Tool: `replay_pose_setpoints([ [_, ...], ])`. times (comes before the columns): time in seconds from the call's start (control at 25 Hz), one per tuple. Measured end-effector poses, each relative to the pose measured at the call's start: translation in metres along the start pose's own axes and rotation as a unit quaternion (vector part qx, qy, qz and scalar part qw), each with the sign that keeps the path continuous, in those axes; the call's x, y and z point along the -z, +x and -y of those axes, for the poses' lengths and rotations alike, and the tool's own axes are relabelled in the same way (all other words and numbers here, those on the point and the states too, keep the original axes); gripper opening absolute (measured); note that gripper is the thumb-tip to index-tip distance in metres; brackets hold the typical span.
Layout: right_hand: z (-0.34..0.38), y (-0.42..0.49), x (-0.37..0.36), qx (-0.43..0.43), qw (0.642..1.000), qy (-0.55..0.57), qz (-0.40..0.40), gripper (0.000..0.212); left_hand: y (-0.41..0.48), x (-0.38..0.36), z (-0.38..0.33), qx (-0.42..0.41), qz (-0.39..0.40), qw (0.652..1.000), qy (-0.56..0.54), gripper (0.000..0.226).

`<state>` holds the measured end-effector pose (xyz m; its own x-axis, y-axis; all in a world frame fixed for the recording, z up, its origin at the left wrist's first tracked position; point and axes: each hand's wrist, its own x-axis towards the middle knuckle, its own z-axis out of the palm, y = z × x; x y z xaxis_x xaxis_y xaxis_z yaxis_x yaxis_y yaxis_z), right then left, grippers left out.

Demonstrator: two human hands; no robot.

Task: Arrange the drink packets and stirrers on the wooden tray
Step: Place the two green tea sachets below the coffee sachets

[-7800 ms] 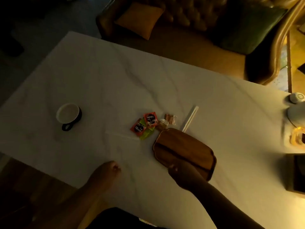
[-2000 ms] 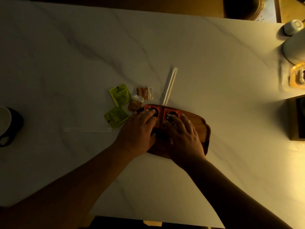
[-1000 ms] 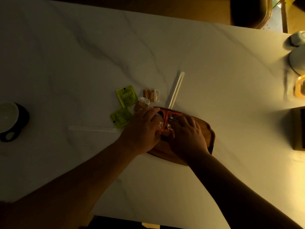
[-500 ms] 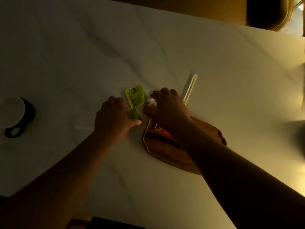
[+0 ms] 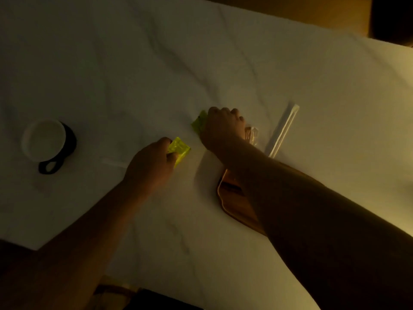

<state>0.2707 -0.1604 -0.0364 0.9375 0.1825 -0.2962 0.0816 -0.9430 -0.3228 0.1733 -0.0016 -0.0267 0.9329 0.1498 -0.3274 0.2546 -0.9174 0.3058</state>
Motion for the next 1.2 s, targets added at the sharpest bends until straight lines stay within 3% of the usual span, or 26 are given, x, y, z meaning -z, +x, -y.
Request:
replay_pose_setpoints([
  [0.12,-0.001,-0.024,0.01,0.014,0.985,0.172,-0.017,0.01,-0.012,0.006,0.007,-0.062,-0.012,0.997,-0.043,0.019],
  [0.2,-0.012,-0.05,0.016,-0.013,0.956,0.291,-0.025,0.016,-0.021,0.009,0.007,-0.071,-0.03,0.996,-0.041,0.021],
  [0.32,-0.043,-0.097,0.019,-0.088,0.927,0.364,-0.005,0.019,-0.035,0.006,-0.003,-0.071,-0.043,0.994,-0.075,0.033],
  [0.44,-0.077,-0.143,0.017,-0.186,0.86,0.474,0.029,0.005,-0.046,0.0,-0.019,-0.132,-0.04,0.986,-0.094,0.038],
  [0.48,-0.086,-0.155,0.019,-0.212,0.836,0.505,0.032,0.001,-0.048,-0.002,-0.023,-0.152,-0.029,0.983,-0.103,0.038],
  [0.56,-0.103,-0.18,0.023,-0.236,0.783,0.574,0.038,0.012,-0.051,-0.008,-0.034,-0.196,-0.001,0.973,-0.119,0.035],
  [0.64,-0.117,-0.2,0.027,-0.249,0.763,0.596,0.038,0.02,-0.055,-0.013,-0.049,-0.21,0.026,0.968,-0.135,0.032],
  [0.76,-0.153,-0.239,0.035,-0.272,0.721,0.637,0.014,0.01,-0.066,-0.023,-0.096,-0.239,0.103,0.954,-0.152,0.032],
  [0.84,-0.153,-0.24,0.028,-0.274,0.724,0.633,0.034,0.021,-0.069,-0.02,-0.1,-0.22,0.153,0.944,-0.191,0.03],
  [0.96,-0.155,-0.242,0.025,-0.293,0.73,0.615,0.048,0.061,-0.073,-0.029,-0.108,-0.167,0.232,0.932,-0.221,0.036],
  [1.08,-0.153,-0.243,0.02,-0.279,0.743,0.608,0.03,0.073,-0.076,-0.031,-0.105,-0.126,0.308,0.892,-0.308,0.042],
  [1.2,-0.154,-0.242,0.015,-0.277,0.747,0.605,0.009,0.067,-0.078,-0.037,-0.106,-0.083,0.236,0.895,-0.369,0.017],
])
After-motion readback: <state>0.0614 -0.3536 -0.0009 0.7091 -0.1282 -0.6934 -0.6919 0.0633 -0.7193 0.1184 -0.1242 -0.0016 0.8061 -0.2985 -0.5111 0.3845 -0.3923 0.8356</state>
